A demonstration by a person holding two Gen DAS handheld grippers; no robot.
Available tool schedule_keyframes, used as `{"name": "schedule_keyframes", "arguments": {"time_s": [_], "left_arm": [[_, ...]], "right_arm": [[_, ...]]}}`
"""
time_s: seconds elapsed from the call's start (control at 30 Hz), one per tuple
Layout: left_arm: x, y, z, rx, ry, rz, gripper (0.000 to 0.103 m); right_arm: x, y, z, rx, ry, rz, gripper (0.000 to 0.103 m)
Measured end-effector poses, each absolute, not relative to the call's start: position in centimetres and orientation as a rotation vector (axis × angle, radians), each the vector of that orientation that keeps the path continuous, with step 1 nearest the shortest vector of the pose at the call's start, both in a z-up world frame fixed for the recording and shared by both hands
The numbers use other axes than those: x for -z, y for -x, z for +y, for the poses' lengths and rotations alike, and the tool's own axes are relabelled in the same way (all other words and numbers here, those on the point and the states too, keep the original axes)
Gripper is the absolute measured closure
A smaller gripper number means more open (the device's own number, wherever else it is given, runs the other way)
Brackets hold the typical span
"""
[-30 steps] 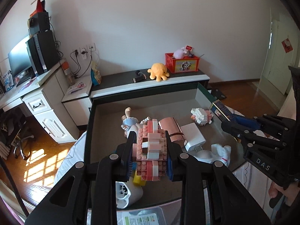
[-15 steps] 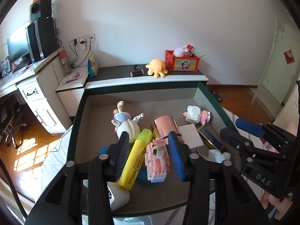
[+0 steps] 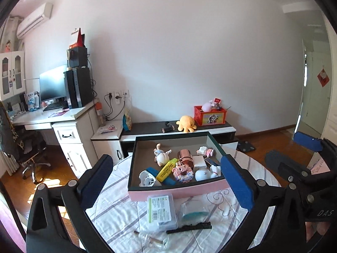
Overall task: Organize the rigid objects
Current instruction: 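Withdraw both tools from the pink box and hold above the bed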
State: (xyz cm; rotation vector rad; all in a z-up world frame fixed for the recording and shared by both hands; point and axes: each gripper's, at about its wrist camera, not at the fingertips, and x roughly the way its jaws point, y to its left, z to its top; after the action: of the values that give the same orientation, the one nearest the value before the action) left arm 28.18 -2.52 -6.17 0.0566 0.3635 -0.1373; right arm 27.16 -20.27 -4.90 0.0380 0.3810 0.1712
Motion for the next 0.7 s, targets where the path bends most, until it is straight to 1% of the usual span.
{"name": "schedule_keyframes", "arguments": {"time_s": [0.03,0.33,0.7], "left_arm": [[5.9,-26.7,-2.3,0.131,-0.054,0.345,0.000],[5.0,-16.3,-0.7,0.067,-0.028,0.262,0.000],[3.5,-9.6,0.0,0.041,-0.025,0.173,0.000]], "right_arm": [[4.5,-25.7,-20.0,-0.167,-0.034,0.361,0.000],[2.5,-14.5,-18.5,-0.104,0.013,0.245,0.000],[1.5,-7.4,-17.5,-0.098,0.016,0.187,0.000]]}}
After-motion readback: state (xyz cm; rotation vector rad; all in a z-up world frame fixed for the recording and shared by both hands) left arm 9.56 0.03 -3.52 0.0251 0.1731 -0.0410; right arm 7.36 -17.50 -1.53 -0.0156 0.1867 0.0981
